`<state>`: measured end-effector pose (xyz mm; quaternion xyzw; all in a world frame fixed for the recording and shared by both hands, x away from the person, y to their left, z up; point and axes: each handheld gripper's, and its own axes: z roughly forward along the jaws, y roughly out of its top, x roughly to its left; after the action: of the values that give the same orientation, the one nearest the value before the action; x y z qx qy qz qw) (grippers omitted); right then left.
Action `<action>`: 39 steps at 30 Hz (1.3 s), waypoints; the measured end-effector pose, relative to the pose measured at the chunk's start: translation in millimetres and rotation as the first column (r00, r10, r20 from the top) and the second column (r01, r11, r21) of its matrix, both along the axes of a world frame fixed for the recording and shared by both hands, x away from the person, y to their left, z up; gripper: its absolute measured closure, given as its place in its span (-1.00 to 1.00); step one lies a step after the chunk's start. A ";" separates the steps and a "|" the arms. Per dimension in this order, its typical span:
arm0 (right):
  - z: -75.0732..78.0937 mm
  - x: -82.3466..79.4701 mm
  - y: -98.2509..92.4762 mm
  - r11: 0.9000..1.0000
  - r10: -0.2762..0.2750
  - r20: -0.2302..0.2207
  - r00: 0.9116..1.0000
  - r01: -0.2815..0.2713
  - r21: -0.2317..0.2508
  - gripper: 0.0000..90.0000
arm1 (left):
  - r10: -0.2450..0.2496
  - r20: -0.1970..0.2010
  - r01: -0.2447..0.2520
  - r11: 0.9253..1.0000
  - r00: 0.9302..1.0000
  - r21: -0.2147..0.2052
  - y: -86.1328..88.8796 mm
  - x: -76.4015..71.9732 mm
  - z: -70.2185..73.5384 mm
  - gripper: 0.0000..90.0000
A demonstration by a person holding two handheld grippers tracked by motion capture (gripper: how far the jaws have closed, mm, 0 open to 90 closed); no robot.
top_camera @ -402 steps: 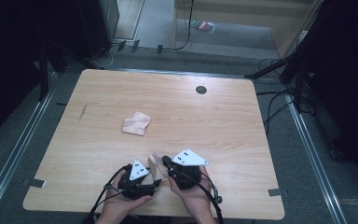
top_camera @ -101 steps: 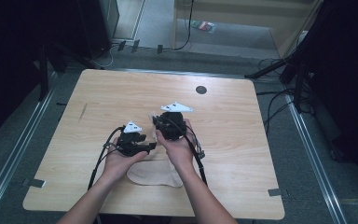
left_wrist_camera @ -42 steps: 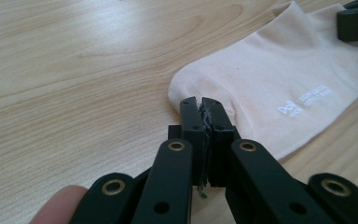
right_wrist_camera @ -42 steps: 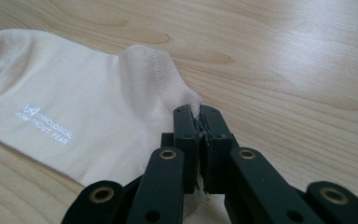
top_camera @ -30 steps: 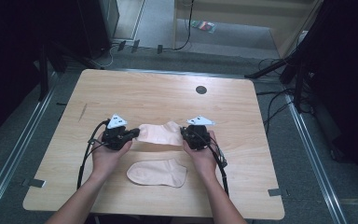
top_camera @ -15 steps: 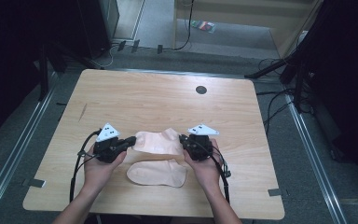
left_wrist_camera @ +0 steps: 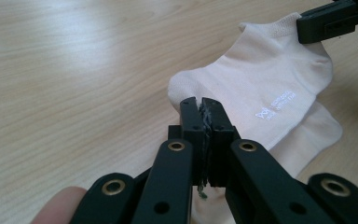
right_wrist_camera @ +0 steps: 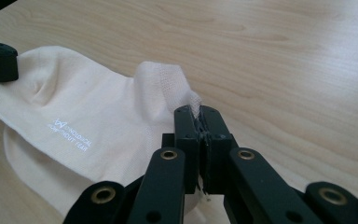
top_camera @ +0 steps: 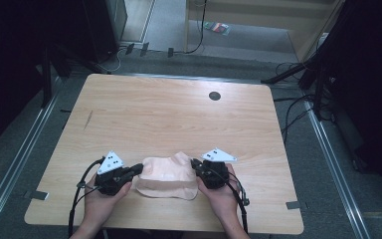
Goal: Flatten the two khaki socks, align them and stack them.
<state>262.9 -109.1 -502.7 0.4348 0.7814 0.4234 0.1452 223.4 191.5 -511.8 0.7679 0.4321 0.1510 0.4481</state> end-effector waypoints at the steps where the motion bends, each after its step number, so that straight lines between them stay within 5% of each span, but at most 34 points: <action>1: -1.6 -2.4 -0.2 1.000 0.002 -0.001 1.000 -0.002 -0.002 0.95 | 0.000 0.000 0.000 1.000 1.000 0.000 0.0 0.0 0.0 0.99; 12: -8.6 -20.7 -4.2 1.000 0.011 -0.015 1.000 -0.012 -0.017 0.95 | -0.023 0.007 0.022 0.998 1.000 0.065 -4.5 -18.4 -7.9 0.99; 34: -28.1 -32.7 -2.2 1.000 0.023 -0.041 0.999 -0.024 -0.010 0.93 | -0.039 -0.022 0.042 0.985 0.999 0.170 -12.0 -19.1 -24.7 0.96; 37: -28.3 -32.6 -1.7 1.000 0.025 -0.040 0.999 -0.025 -0.012 0.90 | -0.037 -0.021 0.040 0.984 0.999 0.172 -12.6 -18.9 -25.4 0.93; 39: -30.0 -31.1 -2.1 1.000 0.018 -0.050 0.999 -0.019 -0.020 0.75 | -0.031 -0.011 0.033 0.985 0.999 0.170 -12.3 -19.3 -25.4 0.71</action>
<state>231.8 -111.2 -532.8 0.4365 0.7930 0.4058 0.1263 204.1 179.2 -537.2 0.8108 0.4071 0.1768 0.3815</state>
